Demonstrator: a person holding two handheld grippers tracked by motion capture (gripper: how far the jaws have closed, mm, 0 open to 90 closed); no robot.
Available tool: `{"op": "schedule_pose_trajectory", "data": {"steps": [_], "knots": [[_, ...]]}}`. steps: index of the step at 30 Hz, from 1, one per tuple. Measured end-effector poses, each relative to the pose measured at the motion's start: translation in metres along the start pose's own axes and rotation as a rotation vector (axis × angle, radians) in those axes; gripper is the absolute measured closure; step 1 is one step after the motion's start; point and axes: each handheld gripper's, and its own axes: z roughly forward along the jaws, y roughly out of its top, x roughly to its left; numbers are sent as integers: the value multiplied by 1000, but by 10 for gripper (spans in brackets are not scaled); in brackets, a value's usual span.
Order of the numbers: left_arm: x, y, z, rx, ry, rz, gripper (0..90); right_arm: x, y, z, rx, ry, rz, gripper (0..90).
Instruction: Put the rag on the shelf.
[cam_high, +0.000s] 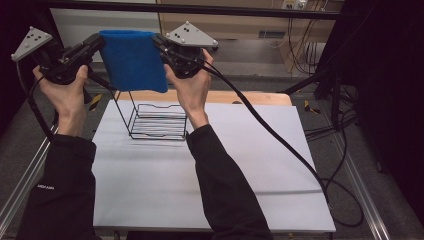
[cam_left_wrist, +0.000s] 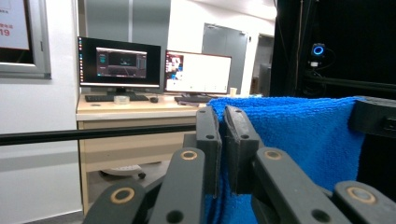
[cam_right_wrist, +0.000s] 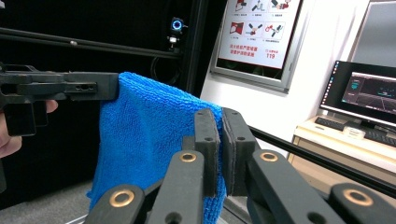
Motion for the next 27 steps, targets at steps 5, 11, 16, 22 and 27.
{"op": "schedule_pose_trajectory", "data": {"steps": [5,11,16,22,27], "knots": [[4,2,11,1,9,11,849,-7,2,8,6,-12,-2,864],[8,1,24,-14,12,2,849,-16,0,18,15,-22,2,865],[15,-2,34,-21,3,-7,849,-25,-3,28,24,-27,1,864],[21,-16,41,0,6,-16,849,-29,-12,35,53,-25,-1,865],[22,-30,38,28,-10,-14,849,-30,-26,34,79,-13,25,864]]}}
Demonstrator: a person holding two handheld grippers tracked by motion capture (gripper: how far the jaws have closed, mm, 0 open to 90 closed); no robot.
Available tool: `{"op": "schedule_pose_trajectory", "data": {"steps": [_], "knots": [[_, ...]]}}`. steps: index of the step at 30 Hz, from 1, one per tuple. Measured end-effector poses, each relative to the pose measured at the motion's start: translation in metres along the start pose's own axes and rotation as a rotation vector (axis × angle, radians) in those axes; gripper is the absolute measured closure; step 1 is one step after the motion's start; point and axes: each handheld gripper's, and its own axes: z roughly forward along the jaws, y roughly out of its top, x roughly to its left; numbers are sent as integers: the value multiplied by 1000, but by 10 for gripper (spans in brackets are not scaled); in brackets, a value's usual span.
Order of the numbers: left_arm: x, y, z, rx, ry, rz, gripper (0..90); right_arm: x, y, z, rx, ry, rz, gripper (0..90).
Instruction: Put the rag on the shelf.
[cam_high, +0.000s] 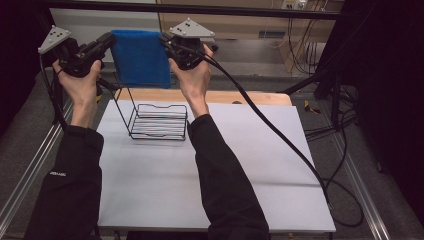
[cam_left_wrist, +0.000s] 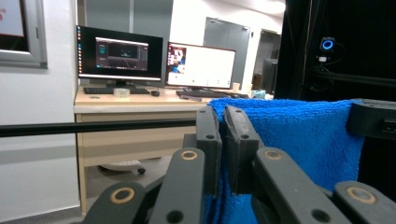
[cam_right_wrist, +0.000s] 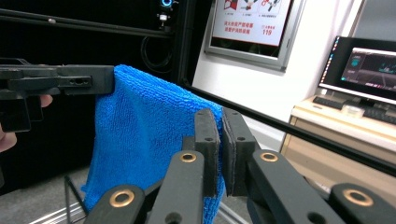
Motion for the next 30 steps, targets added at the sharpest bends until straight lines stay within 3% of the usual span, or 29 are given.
{"op": "schedule_pose_trajectory", "data": {"steps": [6,14,23,30], "knots": [[0,-16,-8,33,-13,22,849,5,-13,-4,37,19,-1,864],[0,-30,-16,76,-40,43,848,7,-28,-10,82,48,35,862],[1,-32,-28,85,-51,53,848,17,-34,-15,80,78,19,860],[-1,-32,-39,105,-75,84,847,22,-36,-22,83,97,27,859]]}}
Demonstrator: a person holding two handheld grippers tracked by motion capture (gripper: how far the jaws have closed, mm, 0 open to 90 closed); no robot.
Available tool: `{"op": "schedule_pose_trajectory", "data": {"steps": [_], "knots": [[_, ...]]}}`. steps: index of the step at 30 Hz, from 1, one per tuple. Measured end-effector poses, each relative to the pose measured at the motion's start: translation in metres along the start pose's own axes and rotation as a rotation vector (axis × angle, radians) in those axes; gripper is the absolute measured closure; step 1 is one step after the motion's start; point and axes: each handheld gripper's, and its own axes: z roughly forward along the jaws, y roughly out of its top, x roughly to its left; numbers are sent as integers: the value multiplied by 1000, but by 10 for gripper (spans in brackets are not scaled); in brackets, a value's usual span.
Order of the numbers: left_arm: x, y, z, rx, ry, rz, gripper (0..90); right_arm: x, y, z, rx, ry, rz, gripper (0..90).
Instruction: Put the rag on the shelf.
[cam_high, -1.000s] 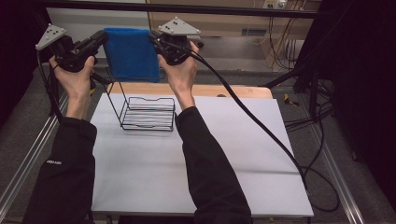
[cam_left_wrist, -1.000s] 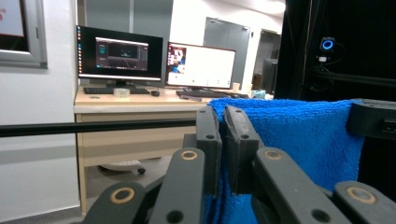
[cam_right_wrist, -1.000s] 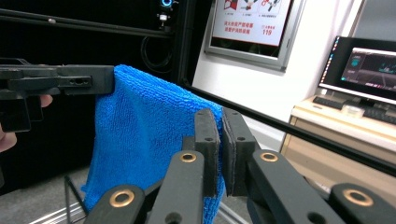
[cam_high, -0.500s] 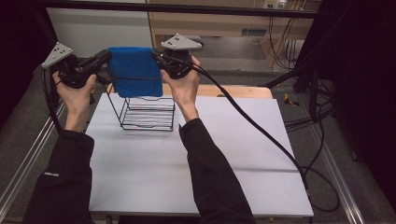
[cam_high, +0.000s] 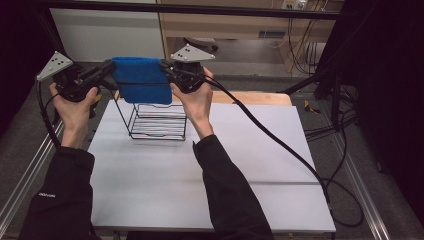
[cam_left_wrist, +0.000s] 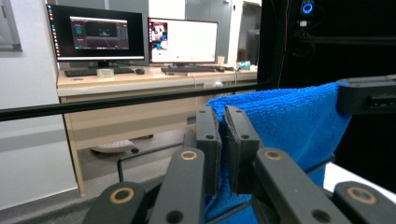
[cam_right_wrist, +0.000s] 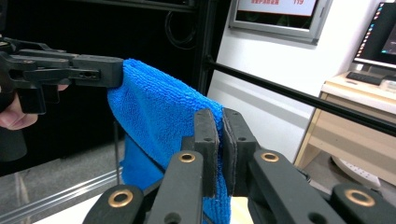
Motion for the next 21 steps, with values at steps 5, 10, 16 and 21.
{"op": "schedule_pose_trajectory", "data": {"steps": [5,10,16,21], "knots": [[-1,-3,-5,21,-9,9,843,3,-2,-4,26,26,6,857],[-2,-4,-8,59,-11,16,833,5,-2,-6,68,54,0,854],[-5,-8,-13,94,-12,23,824,7,-4,-7,117,82,-4,854],[-7,-15,-19,126,-19,27,819,10,-6,-8,148,104,-17,854]]}}
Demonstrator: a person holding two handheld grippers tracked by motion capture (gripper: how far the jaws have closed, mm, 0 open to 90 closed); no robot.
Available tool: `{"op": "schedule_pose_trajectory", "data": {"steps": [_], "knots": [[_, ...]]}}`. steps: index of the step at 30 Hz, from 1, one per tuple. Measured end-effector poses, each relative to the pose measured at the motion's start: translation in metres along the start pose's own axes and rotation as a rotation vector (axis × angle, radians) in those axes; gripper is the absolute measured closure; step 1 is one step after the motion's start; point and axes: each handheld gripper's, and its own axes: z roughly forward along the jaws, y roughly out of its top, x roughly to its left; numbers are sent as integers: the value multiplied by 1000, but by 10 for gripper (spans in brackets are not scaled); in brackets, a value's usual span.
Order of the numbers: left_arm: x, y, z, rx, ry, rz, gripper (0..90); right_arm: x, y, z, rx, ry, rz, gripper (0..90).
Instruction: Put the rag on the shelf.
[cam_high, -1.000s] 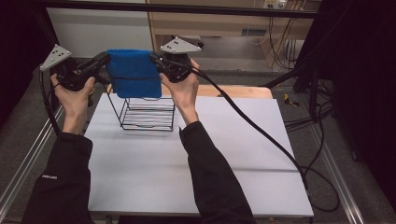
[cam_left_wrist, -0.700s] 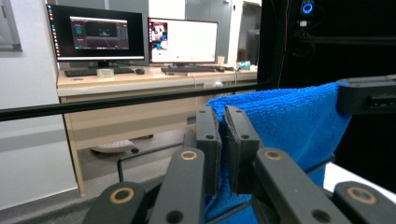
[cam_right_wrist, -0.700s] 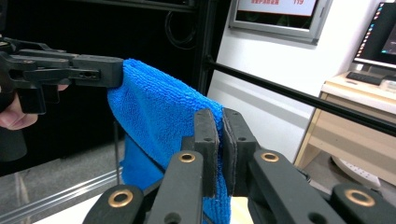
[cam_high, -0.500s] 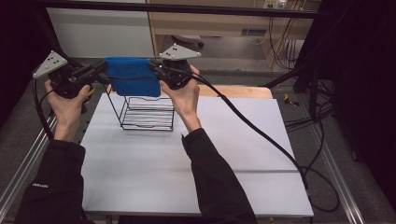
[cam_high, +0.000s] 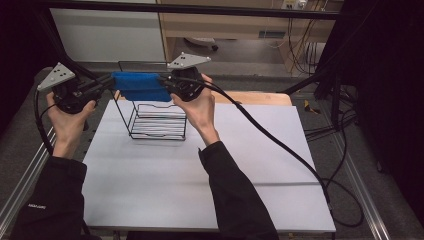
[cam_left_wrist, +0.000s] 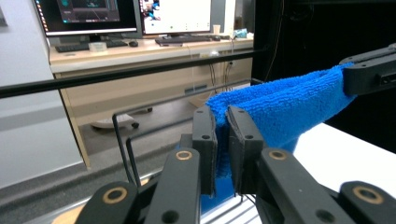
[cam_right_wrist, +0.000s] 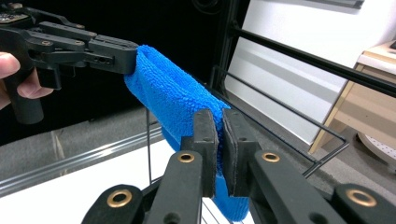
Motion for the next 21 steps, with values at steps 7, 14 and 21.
{"op": "schedule_pose_trajectory", "data": {"steps": [7,14,21], "knots": [[-6,-7,-7,54,8,15,800,2,-6,1,21,13,-4,853],[-6,-1,-16,83,27,15,728,3,-8,1,42,21,-11,852],[-4,20,-22,62,9,-21,742,4,-9,2,47,19,-21,851]]}}
